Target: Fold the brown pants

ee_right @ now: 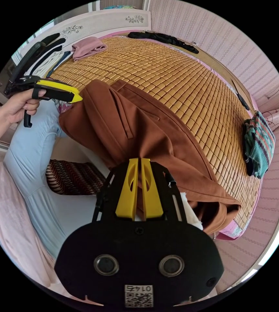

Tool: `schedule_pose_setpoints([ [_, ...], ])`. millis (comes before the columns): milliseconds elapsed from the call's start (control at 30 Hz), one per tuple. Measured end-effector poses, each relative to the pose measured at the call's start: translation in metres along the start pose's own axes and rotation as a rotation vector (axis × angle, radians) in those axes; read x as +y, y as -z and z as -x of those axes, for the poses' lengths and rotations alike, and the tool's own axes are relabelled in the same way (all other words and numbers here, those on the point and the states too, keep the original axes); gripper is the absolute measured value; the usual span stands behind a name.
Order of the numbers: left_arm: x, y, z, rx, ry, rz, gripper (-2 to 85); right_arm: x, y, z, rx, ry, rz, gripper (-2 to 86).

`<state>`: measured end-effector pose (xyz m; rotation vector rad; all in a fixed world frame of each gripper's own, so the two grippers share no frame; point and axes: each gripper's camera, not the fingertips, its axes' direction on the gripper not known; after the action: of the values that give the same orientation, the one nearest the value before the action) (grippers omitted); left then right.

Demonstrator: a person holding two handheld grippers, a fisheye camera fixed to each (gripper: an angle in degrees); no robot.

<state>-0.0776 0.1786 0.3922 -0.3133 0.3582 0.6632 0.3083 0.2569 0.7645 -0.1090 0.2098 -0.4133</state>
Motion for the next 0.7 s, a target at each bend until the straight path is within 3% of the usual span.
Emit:
schedule_pose_setpoints([
  [300,0.054,0.048,-0.042,0.076,-0.161,-0.031,1.1,0.005,0.018,0.005,-0.034,-0.009,-0.014,-0.6],
  [467,0.082,0.054,-0.066,0.011,-0.244,-0.022,1.1,0.007,0.033,0.008,-0.032,-0.032,-0.045,-0.5],
  [700,0.103,0.043,-0.088,-0.043,-0.316,0.021,1.1,0.006,0.087,-0.013,-0.084,-0.112,-0.287,6.9],
])
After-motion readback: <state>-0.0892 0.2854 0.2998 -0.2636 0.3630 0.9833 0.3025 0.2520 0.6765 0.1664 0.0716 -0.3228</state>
